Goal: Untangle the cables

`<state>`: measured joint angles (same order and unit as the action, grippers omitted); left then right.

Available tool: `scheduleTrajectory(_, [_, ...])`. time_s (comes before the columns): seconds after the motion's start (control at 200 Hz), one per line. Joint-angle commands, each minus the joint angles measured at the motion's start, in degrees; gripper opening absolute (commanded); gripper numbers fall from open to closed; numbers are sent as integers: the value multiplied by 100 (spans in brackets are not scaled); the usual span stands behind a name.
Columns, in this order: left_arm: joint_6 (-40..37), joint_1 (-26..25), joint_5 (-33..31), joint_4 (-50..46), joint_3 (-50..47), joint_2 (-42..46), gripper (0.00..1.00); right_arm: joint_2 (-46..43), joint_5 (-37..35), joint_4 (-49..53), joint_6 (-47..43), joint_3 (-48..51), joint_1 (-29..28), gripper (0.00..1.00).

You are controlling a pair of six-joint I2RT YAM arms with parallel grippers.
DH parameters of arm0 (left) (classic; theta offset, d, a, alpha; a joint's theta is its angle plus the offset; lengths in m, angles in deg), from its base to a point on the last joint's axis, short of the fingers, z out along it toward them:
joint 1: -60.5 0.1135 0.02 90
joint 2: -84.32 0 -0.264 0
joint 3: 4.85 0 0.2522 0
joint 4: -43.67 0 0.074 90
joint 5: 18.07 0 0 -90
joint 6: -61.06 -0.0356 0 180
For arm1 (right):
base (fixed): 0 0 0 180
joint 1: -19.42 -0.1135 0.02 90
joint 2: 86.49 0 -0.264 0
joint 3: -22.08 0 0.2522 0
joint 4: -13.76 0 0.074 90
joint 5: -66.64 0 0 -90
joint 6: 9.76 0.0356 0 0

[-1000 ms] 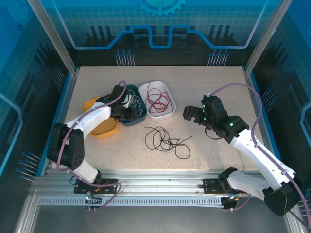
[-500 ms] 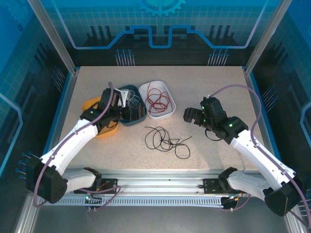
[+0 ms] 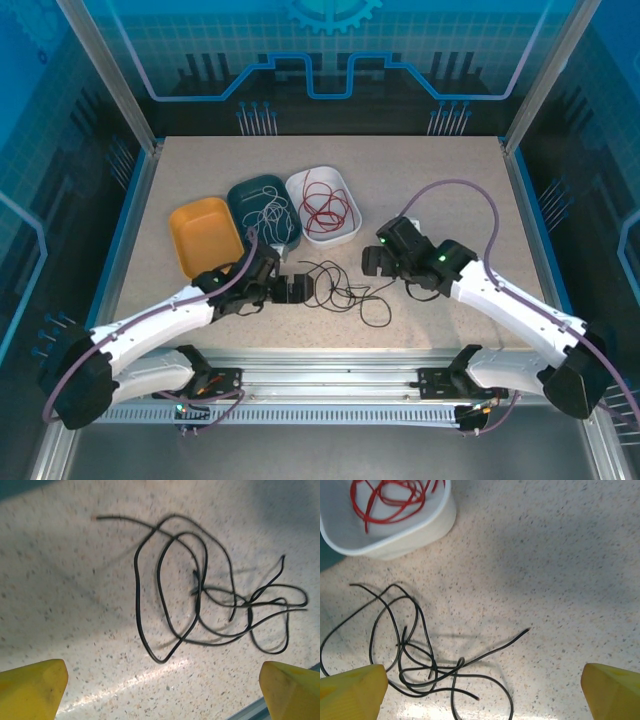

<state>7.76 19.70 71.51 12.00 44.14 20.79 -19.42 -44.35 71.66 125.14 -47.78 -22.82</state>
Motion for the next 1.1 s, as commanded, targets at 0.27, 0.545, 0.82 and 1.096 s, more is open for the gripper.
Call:
scheduleTrajectory(0.27, [935, -302, -259, 1169, -363, -680, 76, 602, 337, -69, 551, 37, -527, 100])
scheduleTrajectory(0.545, [1003, -290, -511, 1491, -484, -930, 62, 1218, 350, -73, 839, -178, -962, 100])
scheduleTrajectory(0.82, [1111, -289, -631, 1833, -630, -1080, 42, 2177, 72, 296, 1148, -797, -1313, 100])
scheduleTrajectory(1.096, [1173, -280, -606, 1959, -672, -1206, 21, 2361, 27, 241, 1336, -771, -1287, 100])
